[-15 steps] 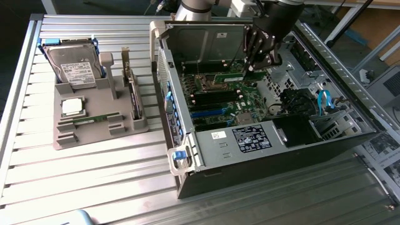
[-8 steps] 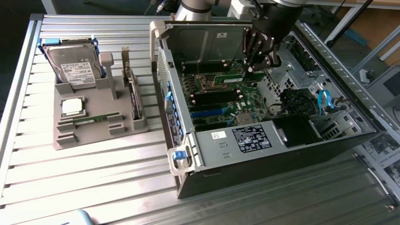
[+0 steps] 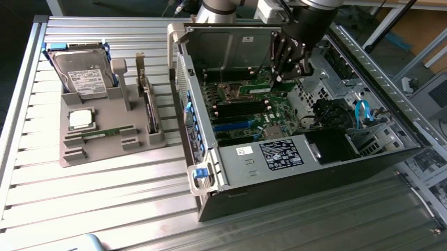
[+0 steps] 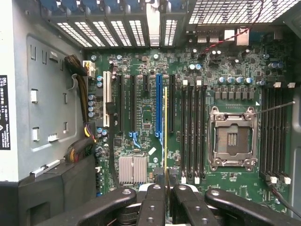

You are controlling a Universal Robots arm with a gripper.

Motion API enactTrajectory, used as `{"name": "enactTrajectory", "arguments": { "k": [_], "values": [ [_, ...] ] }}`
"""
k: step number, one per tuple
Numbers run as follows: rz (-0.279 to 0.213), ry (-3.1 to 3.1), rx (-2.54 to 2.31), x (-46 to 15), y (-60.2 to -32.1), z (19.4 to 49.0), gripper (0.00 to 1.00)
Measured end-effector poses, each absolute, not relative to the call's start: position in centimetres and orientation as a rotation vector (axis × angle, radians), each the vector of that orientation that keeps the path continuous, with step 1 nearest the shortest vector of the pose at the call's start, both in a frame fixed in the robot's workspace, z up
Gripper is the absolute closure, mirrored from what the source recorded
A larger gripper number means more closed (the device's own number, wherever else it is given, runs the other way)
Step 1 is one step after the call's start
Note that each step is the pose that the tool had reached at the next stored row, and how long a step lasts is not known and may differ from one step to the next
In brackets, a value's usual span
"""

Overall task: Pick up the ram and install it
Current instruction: 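Insert the ram into the slot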

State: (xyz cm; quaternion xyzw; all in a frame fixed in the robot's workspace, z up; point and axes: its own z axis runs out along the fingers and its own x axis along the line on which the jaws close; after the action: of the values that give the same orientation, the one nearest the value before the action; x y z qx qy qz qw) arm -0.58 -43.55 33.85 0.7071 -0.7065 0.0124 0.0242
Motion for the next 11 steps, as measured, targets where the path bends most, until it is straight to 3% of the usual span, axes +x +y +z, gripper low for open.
{"name": "enactTrajectory", "arguments": {
  "k": [11],
  "values": [
    [0.039,-2.186,2.188,-0.58,-43.50,33.42,0.87]
  ]
}}
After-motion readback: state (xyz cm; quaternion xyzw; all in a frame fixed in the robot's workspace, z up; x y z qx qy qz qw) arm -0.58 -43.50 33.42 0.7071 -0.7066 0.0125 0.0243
